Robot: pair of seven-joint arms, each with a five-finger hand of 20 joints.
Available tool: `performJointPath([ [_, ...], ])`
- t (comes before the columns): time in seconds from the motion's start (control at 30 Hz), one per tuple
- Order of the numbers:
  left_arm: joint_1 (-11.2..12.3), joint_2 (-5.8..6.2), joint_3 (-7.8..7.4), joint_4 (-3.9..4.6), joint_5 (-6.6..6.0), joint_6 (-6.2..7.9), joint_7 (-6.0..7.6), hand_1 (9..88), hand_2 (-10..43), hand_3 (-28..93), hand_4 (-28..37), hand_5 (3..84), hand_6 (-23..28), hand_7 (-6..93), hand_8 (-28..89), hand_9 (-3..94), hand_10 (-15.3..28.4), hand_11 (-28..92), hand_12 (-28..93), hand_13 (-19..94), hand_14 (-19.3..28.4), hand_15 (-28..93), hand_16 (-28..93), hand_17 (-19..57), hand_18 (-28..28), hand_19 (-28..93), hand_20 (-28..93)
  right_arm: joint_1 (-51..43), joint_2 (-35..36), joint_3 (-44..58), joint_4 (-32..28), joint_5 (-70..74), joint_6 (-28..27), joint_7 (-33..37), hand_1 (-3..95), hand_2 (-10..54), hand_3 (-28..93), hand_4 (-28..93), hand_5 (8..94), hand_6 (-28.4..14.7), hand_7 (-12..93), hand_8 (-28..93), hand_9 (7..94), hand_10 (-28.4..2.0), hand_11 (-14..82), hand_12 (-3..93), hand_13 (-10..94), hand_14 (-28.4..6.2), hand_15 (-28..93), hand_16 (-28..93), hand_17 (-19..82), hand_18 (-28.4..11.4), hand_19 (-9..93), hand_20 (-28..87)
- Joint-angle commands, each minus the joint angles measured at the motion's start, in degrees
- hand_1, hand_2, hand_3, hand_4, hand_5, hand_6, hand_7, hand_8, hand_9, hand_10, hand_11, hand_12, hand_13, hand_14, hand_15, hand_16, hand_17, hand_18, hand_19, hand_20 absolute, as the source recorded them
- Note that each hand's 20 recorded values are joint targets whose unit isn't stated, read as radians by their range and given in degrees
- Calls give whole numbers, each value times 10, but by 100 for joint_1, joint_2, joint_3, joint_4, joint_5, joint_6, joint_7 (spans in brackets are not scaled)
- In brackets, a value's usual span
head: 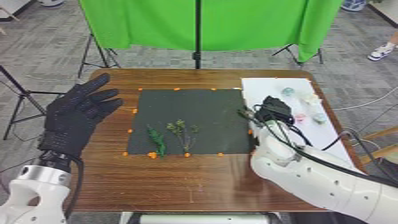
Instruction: Arrange flowers
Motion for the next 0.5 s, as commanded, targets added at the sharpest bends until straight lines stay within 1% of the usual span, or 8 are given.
performJointPath([
  [0.03,132,-45,-7,-24,-5,102,-29,203,95,768,-271,371,100,161,-101,347,223,306,117,258,284,600,-125,-97,252,563,137,75,114,-112,-135,-268,198,67,503,-95,727,-234,893,-23,236,174,937,-95,422,174,897,-57,636,215,461,-210,932,151],
  [0.17,137,-40,-8,-20,6,106,-20,204,95,769,-270,371,100,161,-101,347,222,307,118,257,284,600,-125,-97,253,563,138,159,152,-115,-196,-318,242,83,505,-95,727,-234,895,-23,232,178,937,-96,426,170,899,-57,637,215,462,-210,932,154],
  [0.23,158,-33,-9,-33,1,149,-9,204,94,769,-270,370,100,161,-101,347,222,307,118,258,284,599,-126,-97,253,563,137,193,182,-124,-259,-357,296,133,506,-95,724,-237,894,-25,231,180,937,-97,421,169,896,-57,637,215,461,-210,932,154],
  [0.27,177,-46,-20,-42,10,137,-25,204,94,769,-270,370,100,161,-101,346,222,307,117,258,284,599,-126,-97,253,563,137,167,189,-86,-296,-411,288,165,505,-95,725,-239,891,-26,231,180,937,-97,415,171,893,-57,636,215,460,-210,932,150],
  [0.33,169,-55,-19,-36,12,124,-39,204,94,770,-270,371,100,161,-102,347,222,307,117,258,284,599,-126,-97,253,563,137,196,246,-87,-397,-439,329,211,482,-90,726,-238,868,-22,248,130,933,-93,382,188,883,-58,625,210,453,-210,932,122],
  [0.4,211,-53,-25,-50,13,166,-27,204,94,770,-269,370,100,161,-101,346,222,307,117,258,284,599,-126,-97,253,563,137,171,267,-1,-491,-357,349,134,446,-77,726,-234,853,-19,243,100,929,-93,367,193,878,-60,614,206,447,-214,932,107],
  [0.43,223,-52,-28,-51,4,160,-18,204,95,770,-269,370,100,161,-101,347,222,307,117,258,284,599,-126,-97,253,563,137,150,287,53,-556,-323,252,137,409,-62,726,-229,818,-24,228,68,909,-107,356,192,866,-66,605,201,436,-218,930,89],
  [0.5,220,-52,-19,-51,15,157,-11,205,95,769,-269,371,100,161,-101,347,222,307,117,258,284,600,-126,-97,252,563,137,67,335,223,-719,-144,33,3,377,-50,735,-227,789,-29,215,6,885,-120,338,189,852,-68,596,195,428,-219,930,51],
])
